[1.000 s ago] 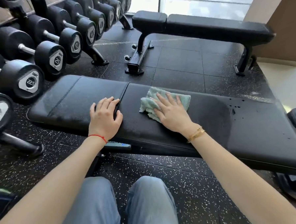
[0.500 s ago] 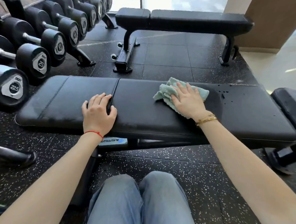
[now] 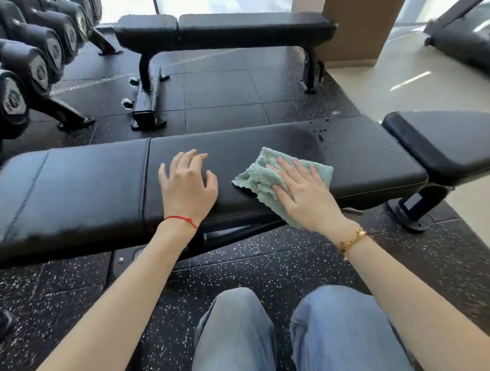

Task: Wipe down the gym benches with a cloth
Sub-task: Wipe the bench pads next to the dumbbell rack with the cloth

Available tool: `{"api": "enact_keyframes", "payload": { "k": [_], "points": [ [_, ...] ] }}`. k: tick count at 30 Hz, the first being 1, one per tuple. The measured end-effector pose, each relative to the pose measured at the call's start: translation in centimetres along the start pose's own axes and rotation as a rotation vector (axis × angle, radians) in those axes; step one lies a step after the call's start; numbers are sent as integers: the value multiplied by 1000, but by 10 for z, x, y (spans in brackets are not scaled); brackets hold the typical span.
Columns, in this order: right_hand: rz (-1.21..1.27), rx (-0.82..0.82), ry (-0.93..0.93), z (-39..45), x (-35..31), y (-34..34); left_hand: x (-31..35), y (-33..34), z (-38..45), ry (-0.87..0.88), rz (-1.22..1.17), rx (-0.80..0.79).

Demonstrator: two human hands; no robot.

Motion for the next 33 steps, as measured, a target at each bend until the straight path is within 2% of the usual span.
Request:
{"api": "enact_keyframes", "payload": {
  "k": [4,10,15,23,27,31,33],
  "points": [
    [11,-7,71,18,11,-1,49,23,10,56,-51,-71],
    [-1,-15,236,42,47,-7,86,53,9,48,-25,-130],
    [5,-24,178,54,64,-7,106,75,-2,-34,4,-192],
    [-45,-118,148,118,118,-23,114,90,-7,-52,172,-98],
    [-73,-152,17,119,113,-26,114,92,-7,-69,155,-56],
    [-43,-139,-229,54,117,-26,112,91,-8,-70,152,-46],
    [-13,-114,-283,17,136,-29,112,91,-9,-67,159,-43]
  ]
}}
Point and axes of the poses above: each hand's wrist, its own z-axis towards the middle knuckle, its own y-axis out of the palm, x = y × z, the point moved 1 cm from there along z, towards the middle knuckle, and after that the axes turned 2 degrees about -z, right-handed, at the moved point
